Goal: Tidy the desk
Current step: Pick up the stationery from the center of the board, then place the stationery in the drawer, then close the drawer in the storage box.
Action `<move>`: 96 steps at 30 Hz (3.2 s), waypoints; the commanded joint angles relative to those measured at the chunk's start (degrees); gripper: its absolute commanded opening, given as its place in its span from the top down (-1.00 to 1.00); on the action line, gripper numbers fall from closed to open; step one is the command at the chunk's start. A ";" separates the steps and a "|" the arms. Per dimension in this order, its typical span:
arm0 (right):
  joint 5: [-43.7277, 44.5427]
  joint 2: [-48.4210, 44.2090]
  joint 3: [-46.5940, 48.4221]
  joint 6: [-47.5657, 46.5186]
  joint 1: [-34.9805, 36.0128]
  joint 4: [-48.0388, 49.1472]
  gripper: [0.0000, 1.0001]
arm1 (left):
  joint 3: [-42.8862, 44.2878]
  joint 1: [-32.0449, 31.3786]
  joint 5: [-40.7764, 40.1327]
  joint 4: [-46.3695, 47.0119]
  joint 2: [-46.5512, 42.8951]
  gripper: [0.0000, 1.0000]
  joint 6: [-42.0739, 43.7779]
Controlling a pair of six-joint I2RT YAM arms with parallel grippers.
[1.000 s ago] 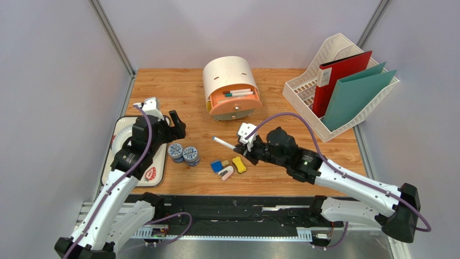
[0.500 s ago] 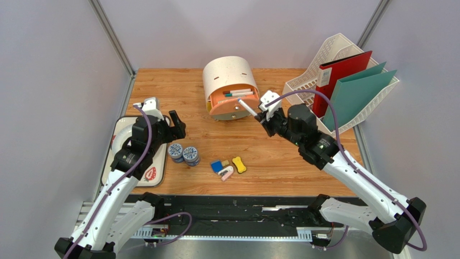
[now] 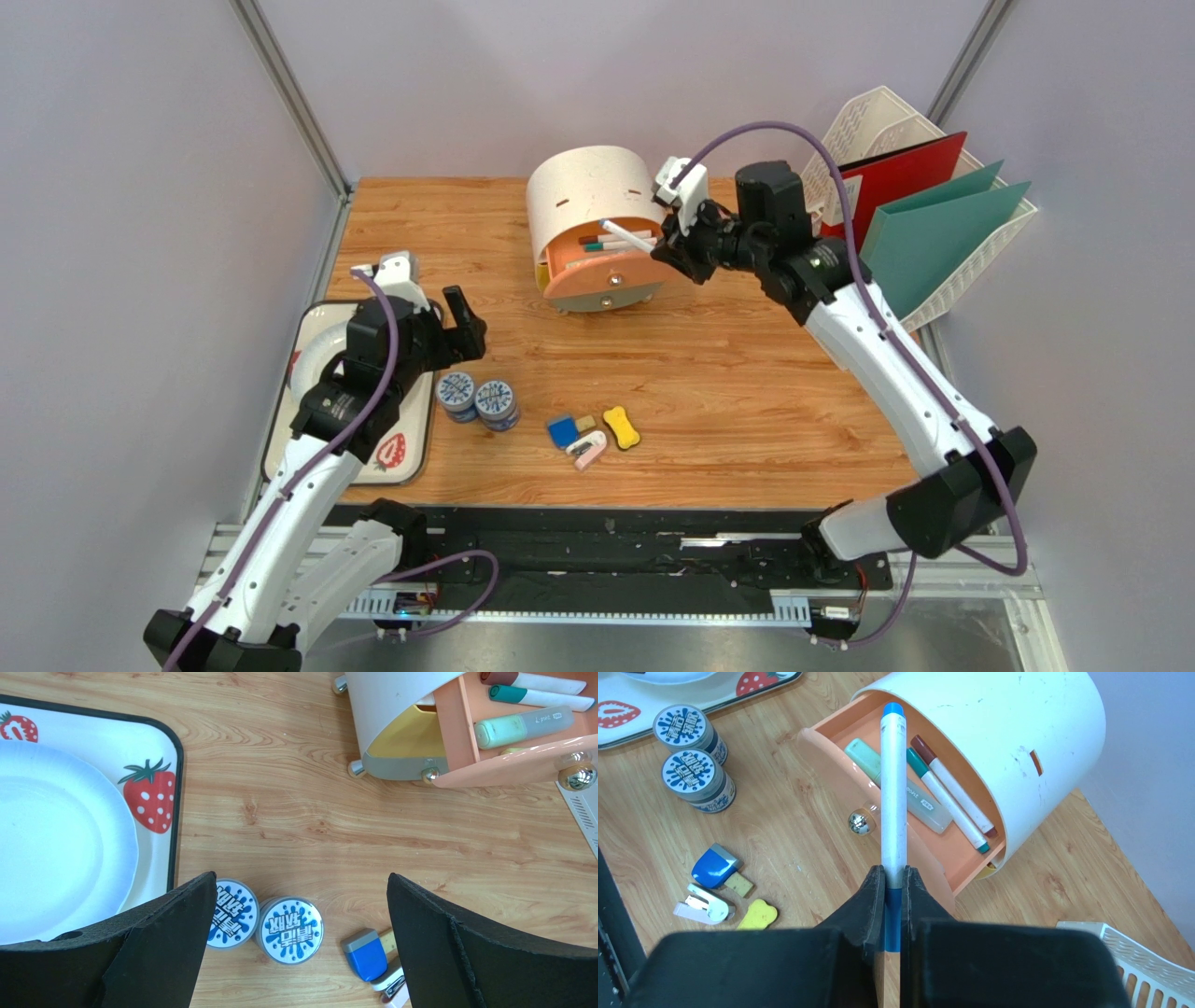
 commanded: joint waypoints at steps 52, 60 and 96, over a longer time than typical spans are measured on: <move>-3.98 16.48 20.06 3.46 -5.16 2.32 -0.09 | 4.32 0.39 3.71 3.82 4.02 -0.98 0.46; 5.43 1.72 1.35 31.65 -4.98 15.25 -0.32 | 10.56 0.65 9.25 6.99 11.93 -0.98 1.34; 3.31 7.24 -21.78 66.31 0.91 39.24 0.02 | 6.00 0.83 10.05 6.03 9.12 -0.98 -0.60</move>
